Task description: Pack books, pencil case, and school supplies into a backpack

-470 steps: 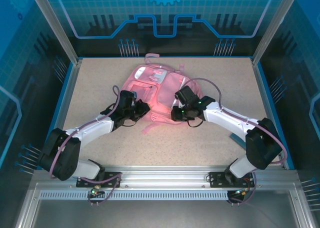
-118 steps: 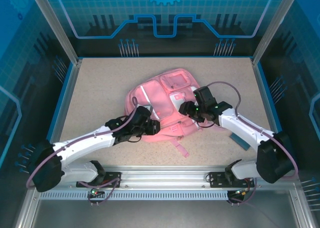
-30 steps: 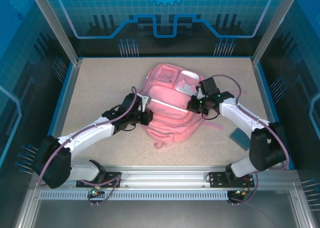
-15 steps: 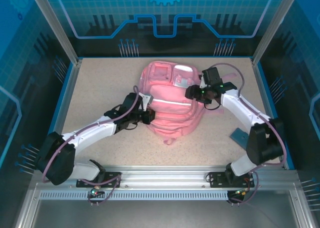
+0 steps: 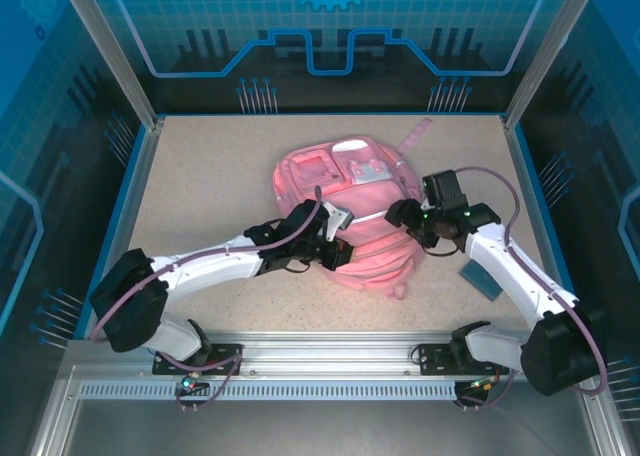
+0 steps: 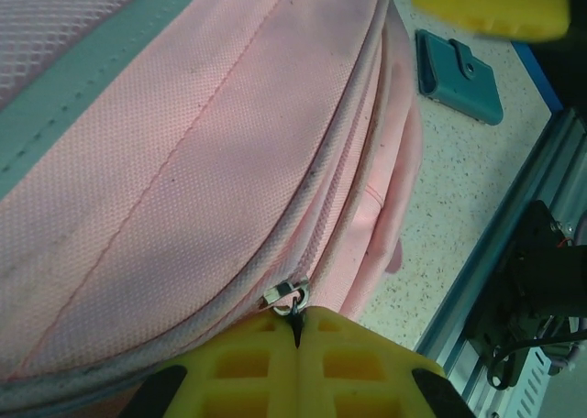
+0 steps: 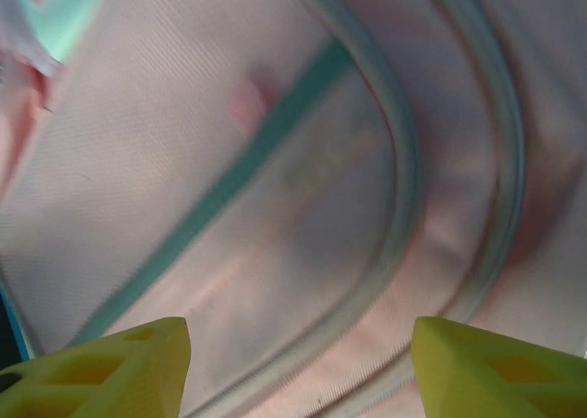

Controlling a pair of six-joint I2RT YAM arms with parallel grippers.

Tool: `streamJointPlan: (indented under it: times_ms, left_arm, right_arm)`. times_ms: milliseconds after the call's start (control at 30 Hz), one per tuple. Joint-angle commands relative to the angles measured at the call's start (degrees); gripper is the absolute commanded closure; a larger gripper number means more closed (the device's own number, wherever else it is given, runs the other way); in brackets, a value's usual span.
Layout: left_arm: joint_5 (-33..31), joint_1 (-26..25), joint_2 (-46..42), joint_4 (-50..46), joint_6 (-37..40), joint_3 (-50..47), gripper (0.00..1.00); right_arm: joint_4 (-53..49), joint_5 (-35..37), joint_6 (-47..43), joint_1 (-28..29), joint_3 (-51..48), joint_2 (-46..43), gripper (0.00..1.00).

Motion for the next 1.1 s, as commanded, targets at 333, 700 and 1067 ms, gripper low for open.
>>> streamJointPlan:
  times_ms: [333, 700, 1067]
  left_arm:
    - [-3.67, -0.23, -1.42, -6.23, 1.25, 3.61, 1.0]
    - [-15.68, 2.45, -8.8, -22.97, 3.82, 1.63, 1.0]
    - [-20.08, 13.53, -6.82, -17.37, 1.02, 0.53, 1.0]
  right_arm:
    - [5.69, -0.82, 3.1, 2.59, 2.47, 6.62, 0.75]
    - [3.3, 9.1, -3.54, 2.59, 7.16, 9.18, 0.92]
    - [9.32, -3.55, -11.47, 8.06, 16.03, 23.34, 0.92]
